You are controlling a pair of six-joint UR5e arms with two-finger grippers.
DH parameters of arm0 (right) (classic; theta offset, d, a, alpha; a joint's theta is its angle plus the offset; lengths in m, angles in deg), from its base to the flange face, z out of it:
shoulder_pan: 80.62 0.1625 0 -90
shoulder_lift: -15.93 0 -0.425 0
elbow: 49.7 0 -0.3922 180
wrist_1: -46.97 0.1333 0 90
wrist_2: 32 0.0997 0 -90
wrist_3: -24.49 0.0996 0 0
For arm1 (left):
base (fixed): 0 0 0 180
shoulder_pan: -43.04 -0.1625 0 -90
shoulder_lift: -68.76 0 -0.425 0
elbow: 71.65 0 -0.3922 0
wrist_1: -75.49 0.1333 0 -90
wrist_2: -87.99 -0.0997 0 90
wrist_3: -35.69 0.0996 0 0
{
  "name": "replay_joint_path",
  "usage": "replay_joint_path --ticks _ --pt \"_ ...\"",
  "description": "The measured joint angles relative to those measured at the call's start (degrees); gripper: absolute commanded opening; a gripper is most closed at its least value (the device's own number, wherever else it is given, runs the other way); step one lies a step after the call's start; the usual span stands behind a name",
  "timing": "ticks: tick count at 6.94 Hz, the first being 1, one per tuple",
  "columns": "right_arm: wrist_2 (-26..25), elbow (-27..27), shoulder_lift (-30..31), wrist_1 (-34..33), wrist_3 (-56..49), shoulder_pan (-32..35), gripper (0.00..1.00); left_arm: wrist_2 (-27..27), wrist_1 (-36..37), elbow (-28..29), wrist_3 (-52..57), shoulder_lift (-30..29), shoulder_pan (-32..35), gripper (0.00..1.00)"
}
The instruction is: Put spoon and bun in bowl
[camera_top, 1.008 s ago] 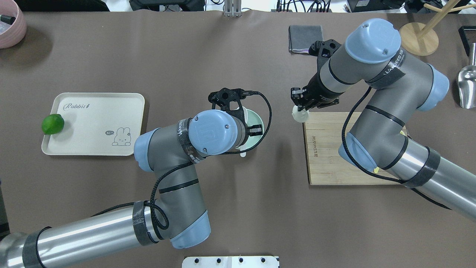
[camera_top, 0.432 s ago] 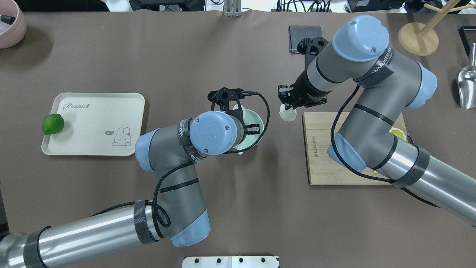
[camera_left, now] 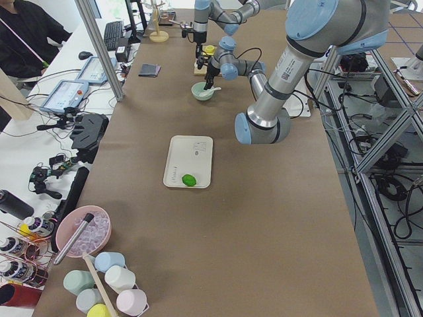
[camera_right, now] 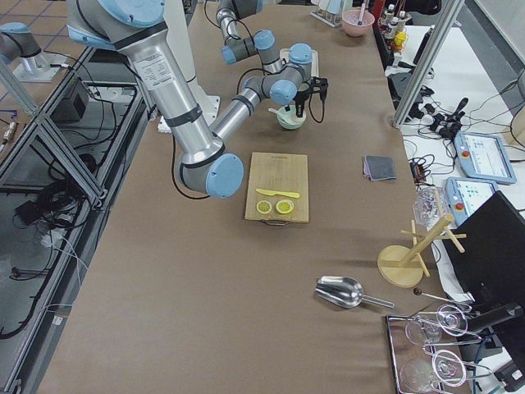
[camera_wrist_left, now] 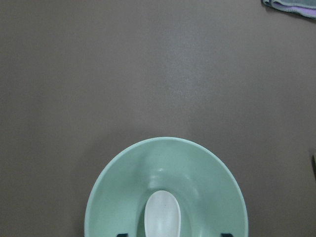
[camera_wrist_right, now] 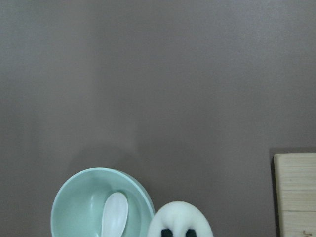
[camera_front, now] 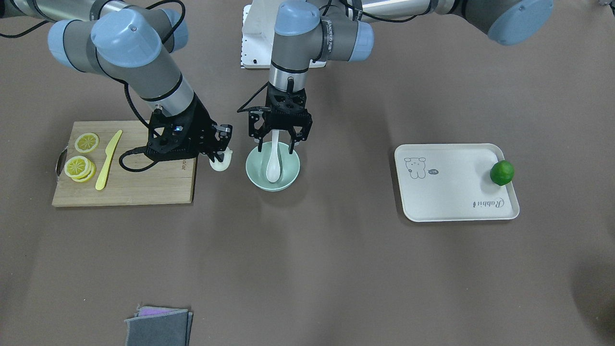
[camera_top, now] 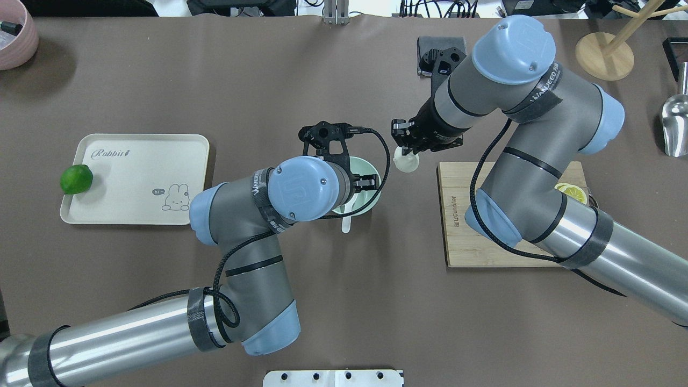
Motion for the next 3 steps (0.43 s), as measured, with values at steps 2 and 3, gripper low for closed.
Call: replay_joint_path --ticks 2,3 --pt "-0.4 1.7 -2.7 0.1 0.4 -1.5 0.0 0.5 0.0 -7.4 9.2 6.6 3.6 0.98" --pt "-1.7 3.3 -4.6 0.1 0.5 -2.9 0.0 1.7 0.1 -12.1 14.4 11.0 6.4 0.98"
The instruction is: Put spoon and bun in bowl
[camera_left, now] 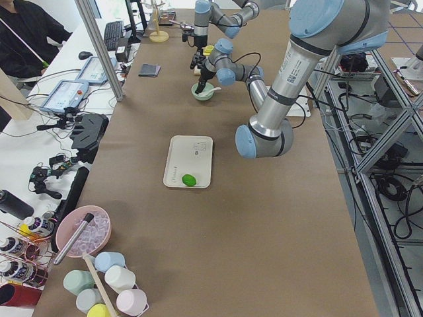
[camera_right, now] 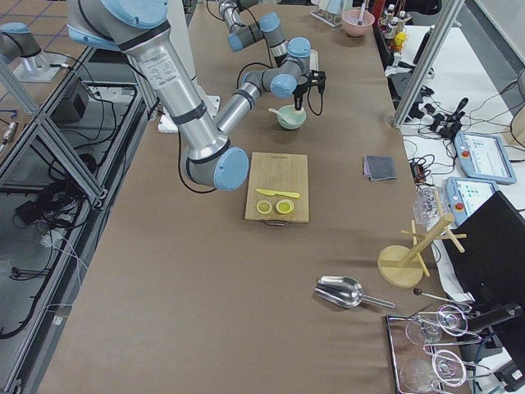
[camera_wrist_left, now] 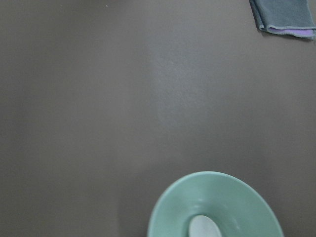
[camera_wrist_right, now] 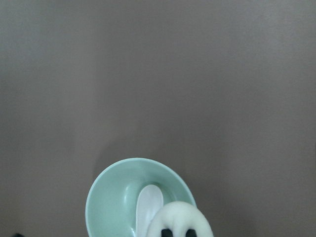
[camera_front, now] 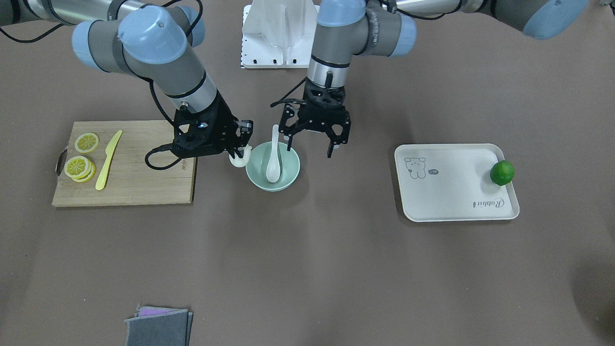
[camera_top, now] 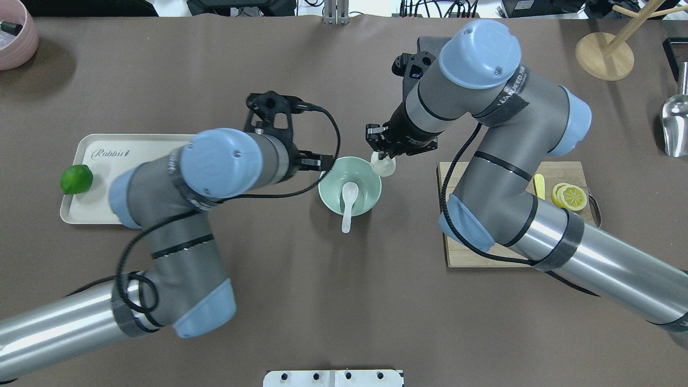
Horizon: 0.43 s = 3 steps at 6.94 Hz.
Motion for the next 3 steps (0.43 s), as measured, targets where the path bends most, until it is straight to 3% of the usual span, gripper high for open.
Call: replay_joint_path --ticks 2,3 --pt "-4.1 2.5 -2.7 0.5 0.6 -3.5 0.0 7.3 0.1 -5.2 6.5 6.7 7.9 0.98" --pt "-5.7 3.9 -3.1 2.3 0.8 -4.7 0.3 10.2 0.0 -7.4 9.9 10.2 11.1 0.98"
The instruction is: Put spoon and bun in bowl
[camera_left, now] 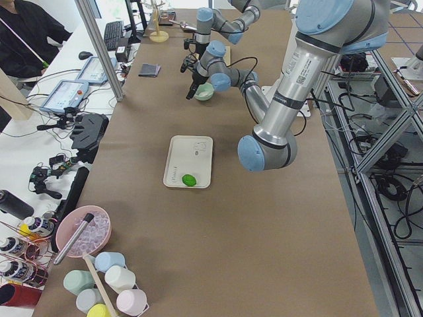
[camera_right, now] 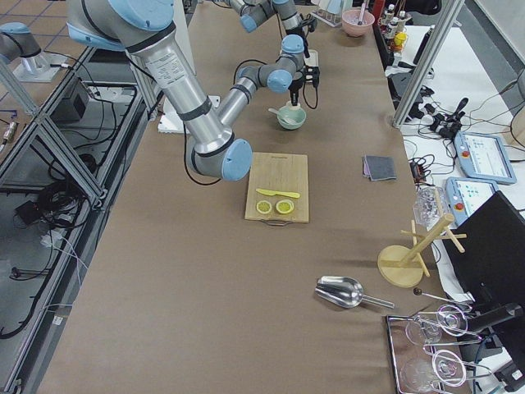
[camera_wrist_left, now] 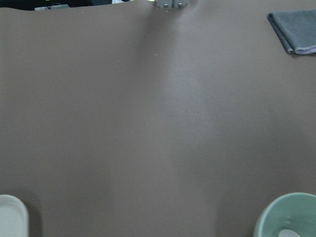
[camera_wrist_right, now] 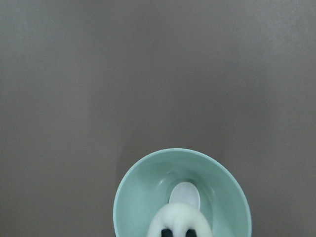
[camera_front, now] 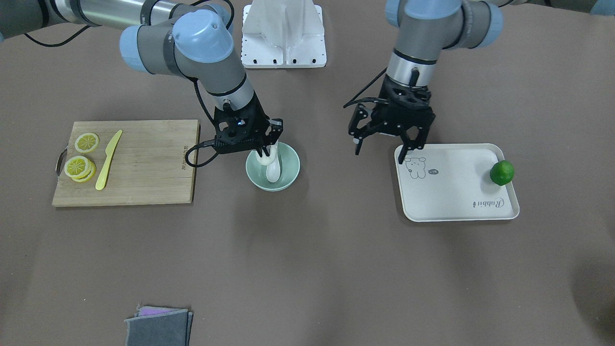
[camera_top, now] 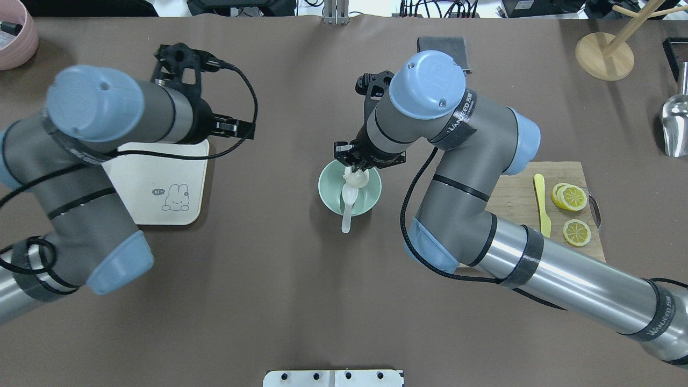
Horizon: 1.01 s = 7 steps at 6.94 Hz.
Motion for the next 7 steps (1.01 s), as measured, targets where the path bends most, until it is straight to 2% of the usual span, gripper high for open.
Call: replay_joint_path --ticks 1,3,5,6,7 --pt "-1.3 2.0 -0.1 3.1 0.1 -0.8 0.99 1.3 -0.1 -1.4 2.0 2.2 2.0 0.98" --pt "-2.0 4.1 -0.3 6.8 0.4 -1.4 1.0 1.9 -0.1 -2.3 3.2 4.1 3.7 0.98" --pt "-0.7 3.4 -0.6 6.5 0.1 -0.2 1.0 2.1 -0.1 -2.2 3.7 5.0 4.7 0.98" --pt "2.1 2.1 -0.3 5.3 -0.7 2.5 1.0 3.8 0.2 -2.2 6.1 5.5 7.1 0.98" --pt "6.0 -1.0 2.0 3.0 -3.1 6.6 1.0 9.1 0.3 -2.0 11.7 7.4 12.1 0.98"
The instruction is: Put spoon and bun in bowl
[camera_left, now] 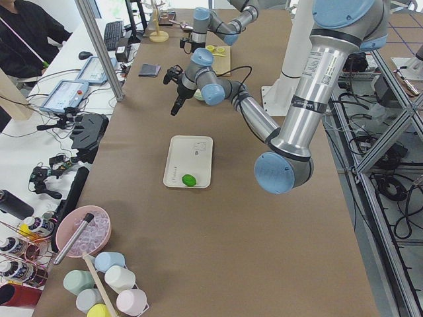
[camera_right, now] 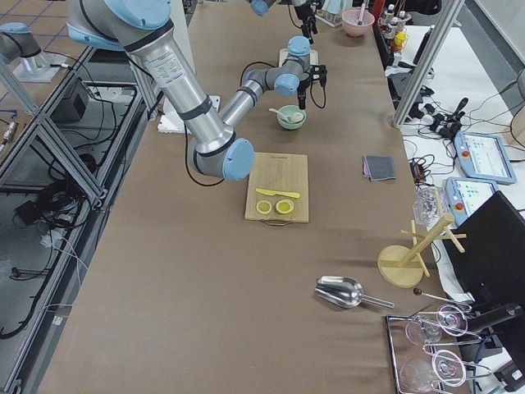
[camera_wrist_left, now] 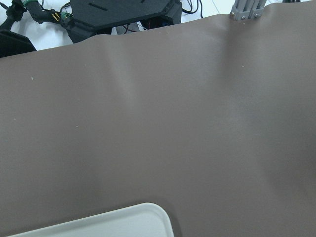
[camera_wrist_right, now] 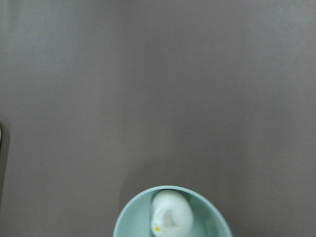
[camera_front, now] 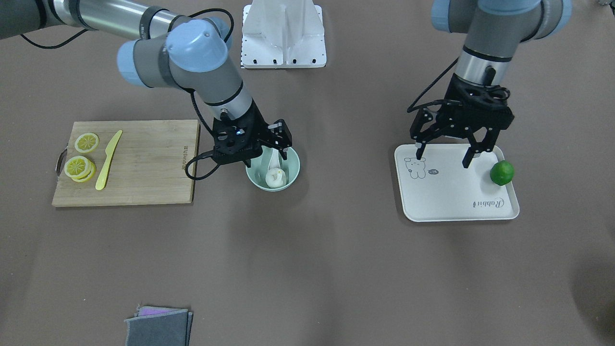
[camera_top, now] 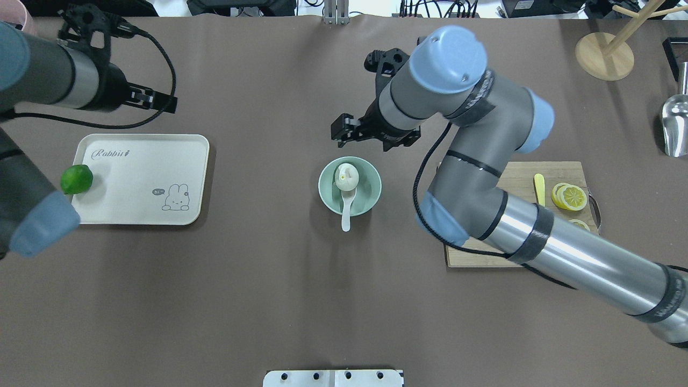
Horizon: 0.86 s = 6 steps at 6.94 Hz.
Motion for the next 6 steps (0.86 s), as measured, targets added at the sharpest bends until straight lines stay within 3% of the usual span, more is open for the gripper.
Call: replay_joint_path --ticks 2,3,5,6 --pt "6.6 -10.5 11.2 -4.8 -15.0 9.1 1.0 14.3 -0.2 1.6 16.0 7.2 13.8 0.98" --pt "10.0 -13.2 17.0 -5.6 -25.5 14.5 1.0 17.6 -1.6 1.9 22.0 11.4 18.3 0.98" --pt "14.0 -12.9 27.7 -5.9 -47.7 25.4 1.0 19.2 -6.5 3.2 34.3 19.5 23.2 0.98" --pt "13.2 -9.4 30.9 -5.5 -54.6 29.1 1.0 19.0 -7.3 4.9 36.6 21.4 24.2 0.98"
